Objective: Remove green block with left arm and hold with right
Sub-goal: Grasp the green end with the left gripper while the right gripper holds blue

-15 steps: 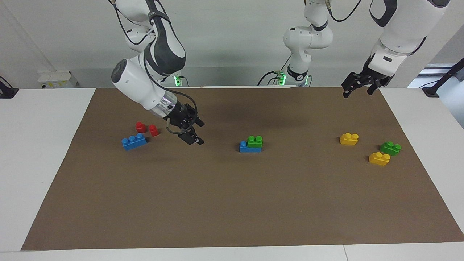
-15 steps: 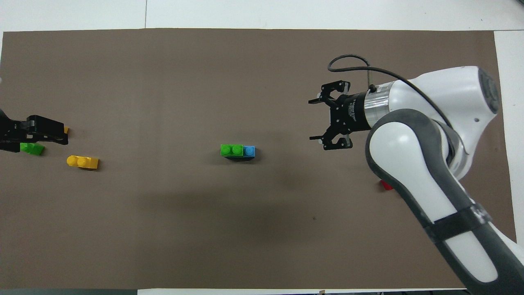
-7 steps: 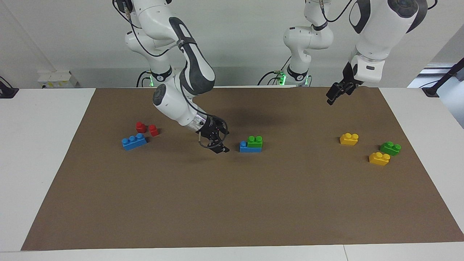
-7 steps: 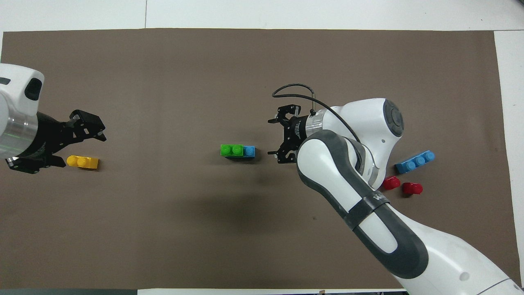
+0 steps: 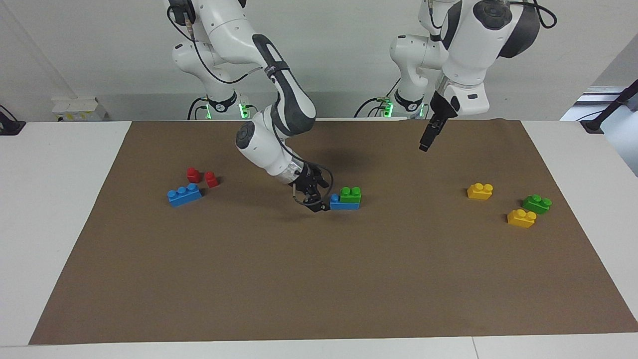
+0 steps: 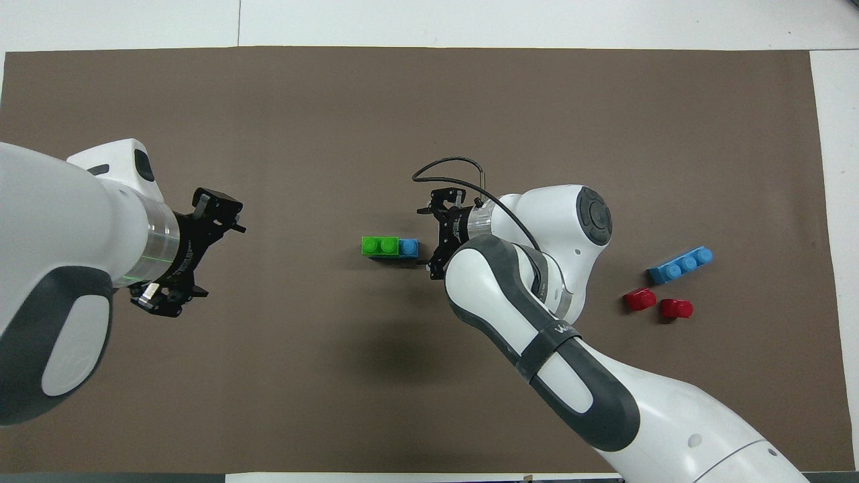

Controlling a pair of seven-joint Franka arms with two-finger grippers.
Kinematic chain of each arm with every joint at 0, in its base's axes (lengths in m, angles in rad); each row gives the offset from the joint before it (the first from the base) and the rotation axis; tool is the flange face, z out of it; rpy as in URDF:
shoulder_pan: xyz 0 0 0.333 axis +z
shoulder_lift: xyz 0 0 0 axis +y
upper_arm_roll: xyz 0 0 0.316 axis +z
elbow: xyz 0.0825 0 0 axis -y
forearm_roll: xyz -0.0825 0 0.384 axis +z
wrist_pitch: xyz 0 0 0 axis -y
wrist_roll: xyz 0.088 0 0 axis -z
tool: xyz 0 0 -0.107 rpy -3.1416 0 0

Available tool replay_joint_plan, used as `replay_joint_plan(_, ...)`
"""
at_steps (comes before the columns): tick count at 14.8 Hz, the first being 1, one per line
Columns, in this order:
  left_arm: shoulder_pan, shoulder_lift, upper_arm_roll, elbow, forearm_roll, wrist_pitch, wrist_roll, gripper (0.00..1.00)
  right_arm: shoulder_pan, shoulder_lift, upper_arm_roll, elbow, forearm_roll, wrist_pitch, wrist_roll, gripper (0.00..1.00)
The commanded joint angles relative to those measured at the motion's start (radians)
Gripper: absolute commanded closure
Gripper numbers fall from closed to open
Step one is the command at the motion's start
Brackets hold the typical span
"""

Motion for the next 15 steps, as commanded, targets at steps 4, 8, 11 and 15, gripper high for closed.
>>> replay_joint_plan(4, -0.137, -0.015, 0.013, -0.122, -0.01, 0.183, -0.418, 0.0, 0.038, 0.035, -0.002, 0.0, 0.023, 0.069, -0.004, 0.05)
replay_joint_plan(8, -0.222, 0.083, 0.013, -0.125, -0.01, 0.28, -0.599, 0.0, 0.048, 0.035, 0.0, -0.014, 0.024, 0.093, -0.003, 0.06)
replay_joint_plan(11, -0.254, 0.152, 0.013, -0.125, -0.01, 0.375, -0.693, 0.0, 0.061, 0.035, -0.002, -0.023, 0.024, 0.118, -0.003, 0.22)
replay_joint_plan(15, -0.26, 0.216, 0.013, -0.113, -0.009, 0.416, -0.721, 0.0, 0.06, 0.035, -0.002, -0.031, 0.063, 0.129, -0.003, 0.48)
